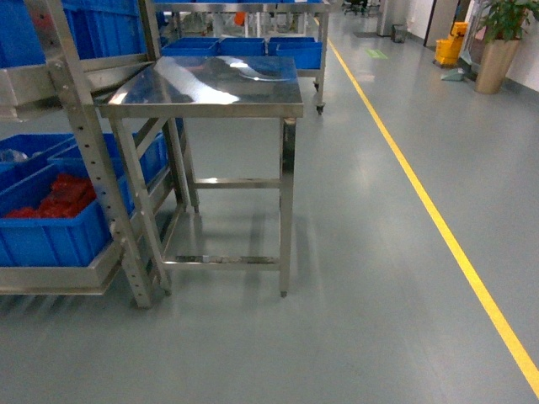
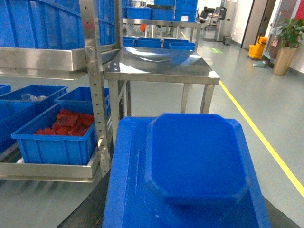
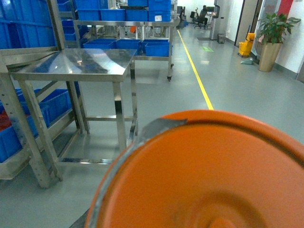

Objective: Sort blue parts and orange caps into right shelf containers

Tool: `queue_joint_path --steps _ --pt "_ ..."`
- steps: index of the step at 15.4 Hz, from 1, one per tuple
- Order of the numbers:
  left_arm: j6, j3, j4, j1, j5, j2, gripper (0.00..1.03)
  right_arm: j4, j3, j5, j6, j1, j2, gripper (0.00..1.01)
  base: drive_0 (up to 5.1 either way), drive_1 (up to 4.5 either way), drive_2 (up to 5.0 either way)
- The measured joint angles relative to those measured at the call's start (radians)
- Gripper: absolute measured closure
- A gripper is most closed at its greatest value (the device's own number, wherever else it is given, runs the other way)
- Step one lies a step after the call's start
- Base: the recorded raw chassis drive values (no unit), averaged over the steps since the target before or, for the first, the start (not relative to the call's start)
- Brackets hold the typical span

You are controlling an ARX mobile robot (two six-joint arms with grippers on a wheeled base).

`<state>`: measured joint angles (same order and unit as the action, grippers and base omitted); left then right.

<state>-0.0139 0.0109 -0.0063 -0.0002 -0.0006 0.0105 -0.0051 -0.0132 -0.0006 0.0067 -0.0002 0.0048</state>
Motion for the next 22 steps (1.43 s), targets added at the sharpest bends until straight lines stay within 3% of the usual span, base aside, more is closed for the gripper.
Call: queue_joint_path --steps 14,17,22 --pt "0.0 0.0 -0.001 0.0 0.0 0.0 0.61 0.002 0.0 0.0 0.0 0.0 0.0 0.58 0.0 4.25 -4.3" --pt "0.0 0.0 -0.001 0.0 -0.002 0.0 0.61 0.007 0.0 0.0 0.0 0.0 0.0 0.58 0.0 0.0 0.0" --pt "0.0 0.0 -0.001 0.0 0.001 0.0 0.61 -0.002 0.0 0.003 0.0 0.0 0.0 0.58 -4.8 1.05 3.6"
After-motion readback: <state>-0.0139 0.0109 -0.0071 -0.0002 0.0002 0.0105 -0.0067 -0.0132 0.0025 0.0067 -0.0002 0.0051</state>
